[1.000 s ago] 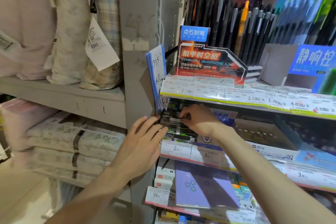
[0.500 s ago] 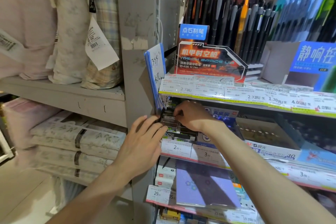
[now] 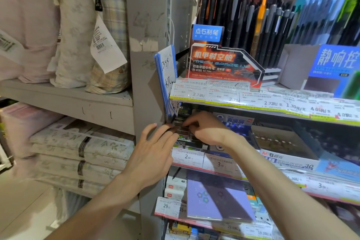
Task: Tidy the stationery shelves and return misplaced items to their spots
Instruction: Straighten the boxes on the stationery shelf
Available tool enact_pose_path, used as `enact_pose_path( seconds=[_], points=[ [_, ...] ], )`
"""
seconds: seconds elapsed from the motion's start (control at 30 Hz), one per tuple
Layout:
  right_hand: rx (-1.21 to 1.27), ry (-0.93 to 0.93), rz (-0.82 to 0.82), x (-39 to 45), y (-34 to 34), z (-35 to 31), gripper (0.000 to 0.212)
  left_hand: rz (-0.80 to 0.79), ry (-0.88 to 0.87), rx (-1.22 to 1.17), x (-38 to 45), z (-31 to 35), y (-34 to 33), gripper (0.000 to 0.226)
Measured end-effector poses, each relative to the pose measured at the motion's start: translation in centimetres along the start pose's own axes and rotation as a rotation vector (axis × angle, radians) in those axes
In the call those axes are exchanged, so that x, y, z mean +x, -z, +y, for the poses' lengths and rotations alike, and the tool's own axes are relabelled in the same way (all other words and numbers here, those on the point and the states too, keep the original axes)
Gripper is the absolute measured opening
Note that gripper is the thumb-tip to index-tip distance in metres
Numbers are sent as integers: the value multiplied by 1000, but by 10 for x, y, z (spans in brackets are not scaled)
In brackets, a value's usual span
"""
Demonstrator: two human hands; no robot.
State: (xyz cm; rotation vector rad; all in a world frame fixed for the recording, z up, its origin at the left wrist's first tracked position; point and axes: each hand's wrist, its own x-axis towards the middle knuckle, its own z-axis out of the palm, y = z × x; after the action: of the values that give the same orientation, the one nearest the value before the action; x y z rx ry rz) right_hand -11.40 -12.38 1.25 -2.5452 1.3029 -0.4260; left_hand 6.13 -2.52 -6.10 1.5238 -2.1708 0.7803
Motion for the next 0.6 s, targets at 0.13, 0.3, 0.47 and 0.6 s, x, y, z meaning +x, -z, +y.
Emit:
enact_pose_path(
  seconds=[0.13, 0.3, 0.47, 0.6],
  points=[
    [-73, 17, 0, -7, 9, 7, 31, 2, 1, -24, -1, -1, -1, 49],
    [-95, 18, -80, -17, 5, 9, 28, -10, 6, -32, -2, -1, 0, 49],
    [-73, 24, -68, -22, 4, 9, 30, -6, 9, -48, -1, 0, 1, 49],
    [-80, 39, -33, -31, 2, 12, 28, 21, 10, -67, -3, 1, 1, 50]
  ],
)
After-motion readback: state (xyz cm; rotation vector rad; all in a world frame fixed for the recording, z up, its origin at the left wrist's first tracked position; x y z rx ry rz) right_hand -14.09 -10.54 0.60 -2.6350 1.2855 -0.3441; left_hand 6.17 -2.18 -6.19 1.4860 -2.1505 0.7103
